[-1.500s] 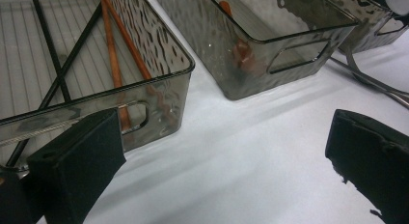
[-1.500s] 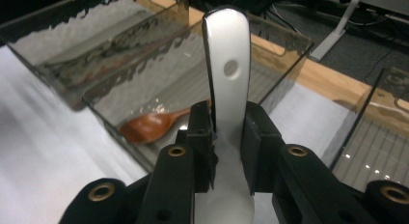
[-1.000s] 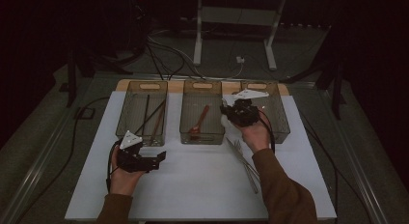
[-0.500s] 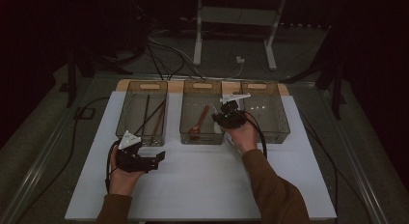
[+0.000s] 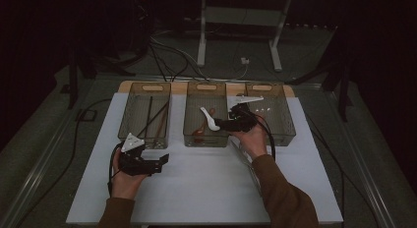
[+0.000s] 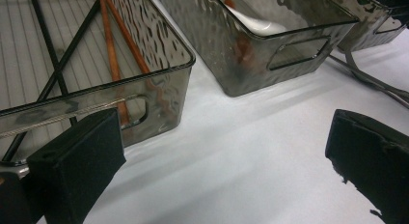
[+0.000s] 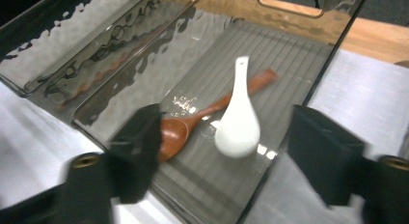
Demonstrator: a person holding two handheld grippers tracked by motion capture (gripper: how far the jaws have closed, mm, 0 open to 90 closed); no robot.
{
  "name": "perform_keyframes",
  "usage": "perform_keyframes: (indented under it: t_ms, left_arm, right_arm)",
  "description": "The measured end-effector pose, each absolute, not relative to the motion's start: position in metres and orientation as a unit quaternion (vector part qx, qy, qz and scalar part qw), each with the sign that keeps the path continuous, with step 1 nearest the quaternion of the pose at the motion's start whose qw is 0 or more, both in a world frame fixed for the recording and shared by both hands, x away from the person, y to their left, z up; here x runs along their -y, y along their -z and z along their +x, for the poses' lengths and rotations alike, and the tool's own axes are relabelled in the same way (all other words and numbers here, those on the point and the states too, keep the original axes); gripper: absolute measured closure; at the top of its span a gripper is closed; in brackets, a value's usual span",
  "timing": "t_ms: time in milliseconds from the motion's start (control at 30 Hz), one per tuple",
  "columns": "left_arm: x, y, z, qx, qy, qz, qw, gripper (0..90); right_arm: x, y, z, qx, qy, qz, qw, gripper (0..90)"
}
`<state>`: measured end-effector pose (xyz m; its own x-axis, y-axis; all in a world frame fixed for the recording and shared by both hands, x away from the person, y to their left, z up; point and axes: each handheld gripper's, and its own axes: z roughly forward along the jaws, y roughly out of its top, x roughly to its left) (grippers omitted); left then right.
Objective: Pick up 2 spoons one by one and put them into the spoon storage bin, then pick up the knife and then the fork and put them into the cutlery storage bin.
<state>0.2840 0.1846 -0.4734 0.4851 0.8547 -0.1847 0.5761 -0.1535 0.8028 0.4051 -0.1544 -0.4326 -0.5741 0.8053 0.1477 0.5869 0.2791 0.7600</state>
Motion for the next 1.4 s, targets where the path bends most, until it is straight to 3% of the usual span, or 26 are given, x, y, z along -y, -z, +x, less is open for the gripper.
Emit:
perform_keyframes:
  t_ms: [200,1000,1200,1400]
  left_arm:
    - [-0.185,0.473,0.284,-0.483,-0.161,0.742,0.436,1.1]
    - [-0.180,0.476,0.286,-0.480,-0.158,0.747,0.433,1.1]
    - [-0.179,0.476,0.287,-0.480,-0.156,0.747,0.432,1.1]
    - [-0.177,0.476,0.287,-0.478,-0.156,0.749,0.431,1.1]
  right_arm:
    - [0.175,0.426,0.393,-0.788,-0.409,0.437,0.142,11.5]
    - [0.228,0.458,0.332,-0.839,-0.303,0.431,0.136,15.2]
    - [0.233,0.472,0.319,-0.847,-0.283,0.432,0.125,25.3]
    - [0.228,0.489,0.310,-0.860,-0.258,0.427,0.109,48.3]
